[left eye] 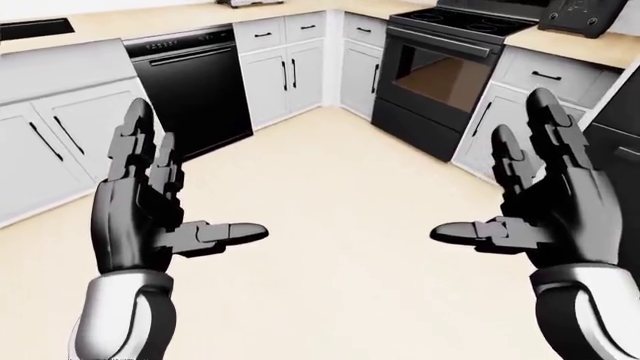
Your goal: Navigate to the stove.
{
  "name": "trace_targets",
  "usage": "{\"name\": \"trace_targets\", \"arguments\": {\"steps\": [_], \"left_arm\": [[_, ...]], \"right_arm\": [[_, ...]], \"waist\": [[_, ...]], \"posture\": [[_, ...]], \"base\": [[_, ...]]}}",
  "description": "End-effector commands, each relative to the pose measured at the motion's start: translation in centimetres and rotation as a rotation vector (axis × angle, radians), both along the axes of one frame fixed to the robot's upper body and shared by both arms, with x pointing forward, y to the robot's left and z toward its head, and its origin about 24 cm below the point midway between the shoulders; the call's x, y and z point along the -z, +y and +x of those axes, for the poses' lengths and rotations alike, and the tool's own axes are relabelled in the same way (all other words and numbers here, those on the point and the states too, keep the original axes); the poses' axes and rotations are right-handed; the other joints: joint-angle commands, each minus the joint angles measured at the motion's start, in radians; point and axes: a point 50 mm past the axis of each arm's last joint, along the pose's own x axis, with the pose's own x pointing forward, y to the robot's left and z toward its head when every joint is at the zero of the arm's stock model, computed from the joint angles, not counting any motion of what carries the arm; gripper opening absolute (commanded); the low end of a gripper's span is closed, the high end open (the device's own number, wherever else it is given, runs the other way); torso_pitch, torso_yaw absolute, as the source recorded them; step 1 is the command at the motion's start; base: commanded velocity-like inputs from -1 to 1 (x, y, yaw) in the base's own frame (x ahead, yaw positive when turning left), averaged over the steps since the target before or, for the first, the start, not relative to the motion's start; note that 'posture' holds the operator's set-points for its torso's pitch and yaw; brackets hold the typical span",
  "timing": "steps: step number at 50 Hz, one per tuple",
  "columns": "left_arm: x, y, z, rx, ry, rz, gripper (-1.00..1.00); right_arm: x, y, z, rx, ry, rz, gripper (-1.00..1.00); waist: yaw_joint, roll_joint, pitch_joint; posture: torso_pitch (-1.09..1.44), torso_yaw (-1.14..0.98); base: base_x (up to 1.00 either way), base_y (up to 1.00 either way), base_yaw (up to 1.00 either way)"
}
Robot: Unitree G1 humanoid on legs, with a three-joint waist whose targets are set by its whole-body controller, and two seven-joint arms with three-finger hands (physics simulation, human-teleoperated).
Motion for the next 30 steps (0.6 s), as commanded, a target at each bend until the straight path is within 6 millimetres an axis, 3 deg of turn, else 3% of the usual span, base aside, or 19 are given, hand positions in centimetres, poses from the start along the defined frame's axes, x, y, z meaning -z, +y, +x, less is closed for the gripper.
{"name": "trace_targets", "arguments": {"steps": [1,3,4,6,8,12,14,16,17,18,21,25,27,29,30], "left_arm": [[-0.92,-0.33,-0.27,0.017,-0.062,0.007,1.00],[-0.87,-0.38,-0.24,0.018,-0.060,0.008,1.00],[-0.86,-0.40,-0.26,0.018,-0.060,0.008,1.00],[-0.88,-0.34,-0.24,0.016,-0.061,0.008,1.00],[-0.92,-0.40,-0.26,0.017,-0.061,0.009,1.00],[-0.89,-0.43,-0.17,0.020,-0.059,0.008,1.00],[-0.89,-0.48,-0.20,0.022,-0.059,0.009,1.00],[-0.81,-0.50,-0.14,0.022,-0.059,0.010,1.00],[-0.84,-0.56,-0.18,0.024,-0.058,0.009,1.00],[-0.88,-0.59,-0.21,0.025,-0.058,0.008,1.00],[-0.85,-0.55,-0.23,0.025,-0.058,0.008,1.00],[-0.76,-0.48,-0.15,0.023,-0.057,0.008,1.00],[-0.77,-0.47,-0.16,0.022,-0.059,0.009,1.00],[-0.72,-0.40,-0.09,0.022,-0.058,0.009,1.00],[-0.76,-0.40,-0.14,0.022,-0.058,0.009,1.00]], "right_arm": [[-0.67,-0.16,-0.21,0.015,-0.048,-0.007,1.00],[-0.51,-0.08,-0.16,0.009,-0.042,-0.011,1.00],[-0.50,-0.09,-0.15,0.009,-0.042,-0.010,1.00],[-0.58,-0.13,-0.14,0.010,-0.044,-0.009,1.00],[-0.58,-0.13,-0.14,0.009,-0.043,-0.009,1.00],[-0.46,-0.14,-0.10,0.010,-0.039,-0.008,1.00],[-0.51,-0.12,-0.08,0.009,-0.040,-0.007,1.00],[-0.48,-0.14,-0.08,0.009,-0.039,-0.007,1.00],[-0.50,-0.16,-0.07,0.009,-0.040,-0.007,1.00],[-0.50,-0.17,-0.08,0.009,-0.040,-0.007,1.00],[-0.44,-0.15,-0.09,0.009,-0.039,-0.007,1.00],[-0.39,-0.11,-0.05,0.011,-0.038,-0.007,1.00],[-0.36,-0.11,-0.05,0.010,-0.038,-0.006,1.00],[-0.37,-0.04,-0.04,0.009,-0.038,-0.009,1.00],[-0.35,-0.05,-0.04,0.010,-0.038,-0.008,1.00]], "waist": [[-0.003,-0.004,-0.010],[-0.003,-0.064,-0.029],[-0.015,-0.019,-0.018],[-0.015,-0.034,-0.010],[-0.018,-0.020,-0.015],[-0.020,0.019,0.002],[-0.024,0.053,-0.001],[-0.024,0.122,-0.026],[-0.011,0.077,-0.013],[-0.018,0.092,-0.011],[-0.010,0.072,-0.022],[-0.006,0.032,-0.009],[-0.003,-0.003,-0.011],[-0.005,-0.069,-0.030],[-0.018,-0.021,-0.018]], "posture": [[0.00,0.00],[0.00,0.00],[0.00,0.00],[0.00,0.00],[0.00,0.00],[0.00,0.00],[0.00,0.00],[0.00,0.00],[0.00,0.00],[0.00,0.00],[0.00,0.00],[0.00,0.00],[0.00,0.00],[0.00,0.00],[0.00,0.00]], "base": [[0.15,0.00,0.00],[0.15,0.00,0.00],[0.16,0.00,0.00],[0.15,0.00,0.00],[0.15,0.00,0.00],[0.15,0.00,0.00],[0.15,0.00,0.00],[0.15,0.00,0.00],[0.15,0.00,0.00],[0.15,0.00,0.00],[0.15,0.00,0.00],[0.15,0.00,0.00],[0.15,0.00,0.00],[0.14,0.00,0.00],[0.16,0.00,0.00]]}}
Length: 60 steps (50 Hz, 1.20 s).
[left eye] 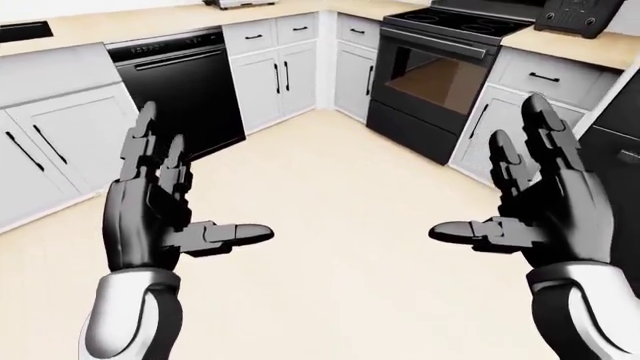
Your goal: Navigate to the stove.
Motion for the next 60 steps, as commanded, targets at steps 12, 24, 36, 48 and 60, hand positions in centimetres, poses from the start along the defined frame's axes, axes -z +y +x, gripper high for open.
{"name": "trace_targets", "arguments": {"steps": [12,24,36,48,60], "left_arm": [[-1.12,0.02,-0.41,-0.006,-0.075,0.015,1.00],[-1.03,-0.06,-0.34,-0.002,-0.074,0.018,1.00],[-1.06,-0.09,-0.35,-0.004,-0.072,0.017,1.00],[-0.99,0.01,-0.33,-0.007,-0.071,0.014,1.00],[-0.89,0.14,-0.37,-0.009,-0.071,0.014,1.00]], "right_arm": [[-0.93,0.07,-0.41,0.000,-0.066,-0.008,1.00],[-0.87,0.05,-0.36,0.001,-0.065,-0.007,1.00],[-0.92,0.01,-0.34,0.001,-0.063,-0.006,1.00],[-0.79,0.07,-0.33,0.001,-0.061,-0.004,1.00],[-0.65,0.06,-0.40,0.002,-0.060,-0.007,1.00]], "waist": [[-0.007,0.150,-0.028],[0.016,-0.009,-0.017],[-0.008,0.084,-0.003],[0.013,0.040,-0.010],[-0.004,0.049,0.000]], "posture": [[0.00,0.00],[0.00,0.00],[0.00,0.00],[0.00,0.00],[0.00,0.00]], "base": [[0.15,0.00,0.00],[0.15,0.00,0.00],[0.15,0.00,0.00],[0.15,0.00,0.00],[0.15,0.00,0.00]]}}
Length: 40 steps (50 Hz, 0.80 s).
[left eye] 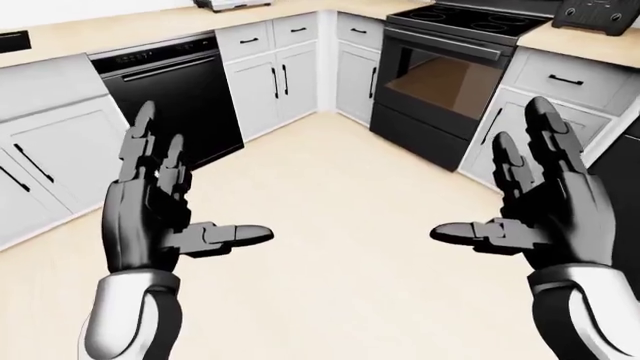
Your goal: Navigate to the stove.
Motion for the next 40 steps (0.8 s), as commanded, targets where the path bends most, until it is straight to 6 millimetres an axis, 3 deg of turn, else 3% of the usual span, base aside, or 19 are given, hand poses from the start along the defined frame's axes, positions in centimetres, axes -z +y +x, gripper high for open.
{"name": "trace_targets", "arguments": {"steps": [1,3,4,5,6,9,12,14,16,18,19,26,28,29,30,32,34,37,40], "left_arm": [[-0.96,0.09,-0.34,-0.010,-0.063,0.010,1.00],[-0.94,0.00,-0.32,-0.007,-0.061,0.011,1.00],[-0.95,-0.02,-0.32,-0.008,-0.062,0.012,1.00],[-0.96,-0.06,-0.25,-0.006,-0.063,0.013,1.00],[-0.99,-0.06,-0.21,-0.006,-0.062,0.013,1.00],[-1.12,-0.10,-0.24,-0.004,-0.062,0.013,1.00],[-1.02,-0.06,-0.14,-0.003,-0.062,0.012,1.00],[-0.98,-0.05,-0.15,-0.003,-0.061,0.013,1.00],[-0.98,-0.04,-0.19,-0.003,-0.061,0.012,1.00],[-0.94,-0.05,-0.22,-0.003,-0.061,0.013,1.00],[-0.91,-0.01,-0.18,-0.004,-0.061,0.013,1.00],[-0.89,-0.01,-0.11,-0.006,-0.060,0.012,1.00],[-0.87,0.01,-0.09,-0.005,-0.061,0.011,1.00],[-0.85,0.01,-0.08,-0.005,-0.061,0.010,1.00],[-0.85,0.02,-0.14,-0.005,-0.061,0.010,1.00],[-0.89,0.05,-0.16,-0.006,-0.061,0.011,1.00],[-0.88,0.05,-0.18,-0.006,-0.061,0.011,1.00],[-0.88,0.03,-0.16,-0.005,-0.061,0.011,1.00],[-0.84,-0.02,-0.14,-0.004,-0.060,0.013,1.00]], "right_arm": [[-0.82,0.23,-0.29,-0.014,-0.059,-0.006,1.00],[-0.83,0.21,-0.28,-0.013,-0.058,-0.003,1.00],[-0.83,0.20,-0.27,-0.013,-0.058,-0.004,1.00],[-0.90,0.20,-0.24,-0.014,-0.058,-0.004,1.00],[-0.94,0.19,-0.22,-0.014,-0.059,-0.004,1.00],[-1.03,0.21,-0.18,-0.016,-0.060,-0.004,1.00],[-1.10,0.24,-0.17,-0.016,-0.061,-0.004,1.00],[-1.04,0.25,-0.19,-0.015,-0.061,-0.004,1.00],[-1.07,0.24,-0.21,-0.015,-0.063,-0.004,1.00],[-1.00,0.26,-0.24,-0.015,-0.062,-0.005,1.00],[-1.05,0.24,-0.23,-0.015,-0.063,-0.004,1.00],[-0.98,0.25,-0.23,-0.015,-0.061,-0.005,1.00],[-1.03,0.24,-0.22,-0.015,-0.062,-0.006,1.00],[-1.02,0.23,-0.23,-0.015,-0.062,-0.005,1.00],[-1.00,0.25,-0.23,-0.015,-0.062,-0.005,1.00],[-0.97,0.25,-0.24,-0.014,-0.062,-0.006,1.00],[-0.95,0.25,-0.24,-0.014,-0.062,-0.005,1.00],[-1.02,0.25,-0.22,-0.014,-0.062,-0.006,1.00],[-1.02,0.28,-0.22,-0.014,-0.063,-0.005,1.00]], "waist": [[0.001,0.002,-0.008],[-0.004,0.057,-0.025],[-0.008,0.062,-0.038],[0.009,0.044,-0.025],[0.004,0.053,-0.018],[0.012,0.030,-0.027],[0.014,0.003,-0.018],[0.019,-0.026,-0.018],[0.020,-0.080,-0.031],[0.009,-0.064,-0.024],[0.014,-0.073,-0.021],[0.003,-0.010,-0.007],[-0.002,0.031,-0.015],[-0.003,0.067,-0.029],[0.006,0.046,-0.030],[0.009,0.049,-0.017],[0.014,0.034,-0.026],[0.016,0.009,-0.020],[0.020,-0.034,-0.017]], "posture": [[0.00,0.00],[0.00,0.00],[0.00,0.00],[0.00,0.00],[0.00,0.00],[0.00,0.00],[0.00,0.00],[0.00,0.00],[0.00,0.00],[0.00,0.00],[0.00,0.00],[0.00,0.00],[0.00,0.00],[0.00,0.00],[0.00,0.00],[0.00,0.00],[0.00,0.00],[0.00,0.00],[0.00,0.00]], "base": [[0.14,0.00,0.00],[0.15,0.00,0.00],[0.15,0.00,0.00],[0.15,0.00,0.00],[0.16,0.00,0.00],[0.15,0.00,0.00],[0.15,0.00,0.00],[0.15,0.00,0.00],[0.15,0.00,0.00],[0.14,0.00,0.00],[0.16,0.00,0.00],[0.15,0.00,0.00],[0.15,0.00,0.00],[0.15,0.00,0.00],[0.15,0.00,0.00],[0.14,0.00,0.00],[0.15,0.00,0.00],[0.14,0.00,0.00],[0.15,0.00,0.00]]}}
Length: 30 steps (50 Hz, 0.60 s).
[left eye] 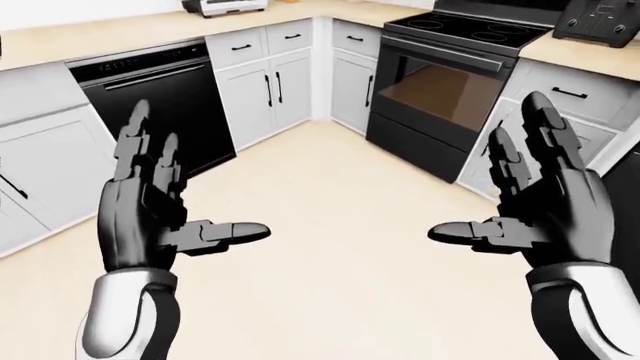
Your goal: Navigate to the stove.
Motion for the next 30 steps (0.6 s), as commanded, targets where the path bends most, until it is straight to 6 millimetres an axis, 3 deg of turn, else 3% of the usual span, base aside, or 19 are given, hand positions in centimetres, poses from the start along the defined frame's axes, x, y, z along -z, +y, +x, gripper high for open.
{"name": "trace_targets", "arguments": {"steps": [1,2,3,5,10,13,15,16,17,18,21,24,26,28,29,30], "left_arm": [[-0.75,-0.29,-0.22,0.017,-0.054,0.007,1.00],[-0.74,-0.27,-0.18,0.017,-0.054,0.006,1.00],[-0.81,-0.33,-0.29,0.018,-0.054,0.007,1.00],[-0.70,-0.33,-0.21,0.018,-0.054,0.007,1.00],[-0.72,-0.40,-0.24,0.019,-0.054,0.008,1.00],[-0.81,-0.44,-0.31,0.020,-0.054,0.007,1.00],[-0.82,-0.41,-0.30,0.020,-0.054,0.007,1.00],[-0.79,-0.43,-0.31,0.019,-0.054,0.008,1.00],[-0.76,-0.43,-0.30,0.020,-0.053,0.008,1.00],[-0.76,-0.43,-0.29,0.020,-0.053,0.007,1.00],[-0.70,-0.38,-0.24,0.018,-0.053,0.007,1.00],[-0.64,-0.34,-0.21,0.017,-0.052,0.007,1.00],[-0.59,-0.34,-0.20,0.017,-0.052,0.007,1.00],[-0.53,-0.31,-0.20,0.017,-0.052,0.006,1.00],[-0.53,-0.30,-0.23,0.017,-0.052,0.006,1.00],[-0.52,-0.30,-0.26,0.017,-0.052,0.006,1.00]], "right_arm": [[-0.67,-0.11,-0.23,0.012,-0.047,-0.006,1.00],[-0.68,-0.14,-0.24,0.012,-0.048,-0.006,1.00],[-0.70,-0.16,-0.25,0.012,-0.048,-0.007,1.00],[-0.73,-0.16,-0.26,0.012,-0.049,-0.006,1.00],[-0.70,-0.21,-0.30,0.012,-0.049,-0.007,1.00],[-0.63,-0.17,-0.28,0.011,-0.048,-0.007,1.00],[-0.62,-0.18,-0.27,0.011,-0.049,-0.007,1.00],[-0.64,-0.18,-0.25,0.012,-0.049,-0.007,1.00],[-0.61,-0.17,-0.26,0.011,-0.049,-0.007,1.00],[-0.60,-0.17,-0.25,0.012,-0.049,-0.007,1.00],[-0.55,-0.18,-0.25,0.012,-0.049,-0.007,1.00],[-0.47,-0.18,-0.24,0.013,-0.047,-0.007,1.00],[-0.45,-0.16,-0.24,0.012,-0.047,-0.007,1.00],[-0.41,-0.14,-0.26,0.012,-0.046,-0.008,1.00],[-0.41,-0.14,-0.27,0.012,-0.046,-0.007,1.00],[-0.41,-0.13,-0.28,0.012,-0.046,-0.007,1.00]], "waist": [[-0.003,-0.012,-0.012],[-0.004,-0.050,-0.024],[-0.017,-0.013,-0.015],[-0.015,-0.023,-0.008],[-0.019,0.016,0.000],[-0.025,0.061,0.002],[-0.025,0.128,-0.022],[-0.011,0.083,-0.010],[-0.018,0.099,-0.007],[-0.010,0.094,-0.009],[-0.008,0.072,-0.016],[-0.006,0.041,-0.004],[-0.002,0.006,-0.006],[-0.005,-0.061,-0.027],[-0.018,-0.012,-0.011],[-0.010,-0.030,-0.010]], "posture": [[0.00,0.00],[0.00,0.00],[0.00,0.00],[0.00,0.00],[0.00,0.00],[0.00,0.00],[0.00,0.00],[0.00,0.00],[0.00,0.00],[0.00,0.00],[0.00,0.00],[0.00,0.00],[0.00,0.00],[0.00,0.00],[0.00,0.00],[0.00,0.00]], "base": [[0.15,0.00,0.00],[0.15,0.00,0.00],[0.14,0.00,0.00],[0.15,0.00,0.00],[0.15,0.00,0.00],[0.15,0.00,0.00],[0.16,0.00,0.00],[0.16,0.00,0.00],[0.15,0.00,0.00],[0.15,0.00,0.00],[0.15,0.00,0.00],[0.15,0.00,0.00],[0.16,0.00,0.00],[0.16,0.00,0.00],[0.15,0.00,0.00],[0.16,0.00,0.00]]}}
